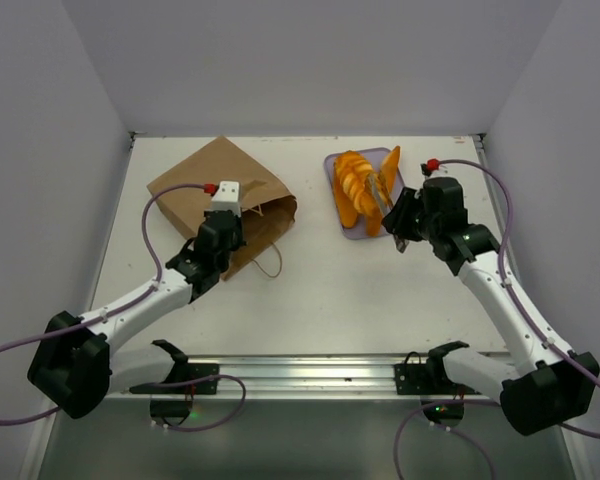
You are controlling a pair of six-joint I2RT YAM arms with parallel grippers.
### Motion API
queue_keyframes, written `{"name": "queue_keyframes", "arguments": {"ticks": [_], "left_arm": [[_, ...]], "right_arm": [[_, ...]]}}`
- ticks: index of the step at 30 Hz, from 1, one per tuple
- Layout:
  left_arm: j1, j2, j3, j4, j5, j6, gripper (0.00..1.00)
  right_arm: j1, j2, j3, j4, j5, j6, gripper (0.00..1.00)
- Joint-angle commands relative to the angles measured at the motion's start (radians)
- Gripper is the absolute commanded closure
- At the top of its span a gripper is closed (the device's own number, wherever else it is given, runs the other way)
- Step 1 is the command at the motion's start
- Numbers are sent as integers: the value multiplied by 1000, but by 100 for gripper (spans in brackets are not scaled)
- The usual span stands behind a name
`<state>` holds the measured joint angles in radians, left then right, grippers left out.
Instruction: Take the fake bread out of the paper bag
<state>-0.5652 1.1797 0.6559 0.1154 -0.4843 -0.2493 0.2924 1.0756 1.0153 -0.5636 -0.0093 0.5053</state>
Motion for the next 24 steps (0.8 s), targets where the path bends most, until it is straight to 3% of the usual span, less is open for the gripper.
{"name": "queue_keyframes", "arguments": {"ticks": [1, 17, 24], "left_arm": [[2, -46, -13, 35, -20, -24, 100], [2, -75, -98, 153, 12, -11, 100], [2, -104, -111, 165, 9, -5, 100]], "right_arm": [[-7, 23, 46, 184, 66, 22, 85], [-9, 213, 17, 378, 89, 72, 84], [-10, 228, -9, 389, 78, 78, 77]]}}
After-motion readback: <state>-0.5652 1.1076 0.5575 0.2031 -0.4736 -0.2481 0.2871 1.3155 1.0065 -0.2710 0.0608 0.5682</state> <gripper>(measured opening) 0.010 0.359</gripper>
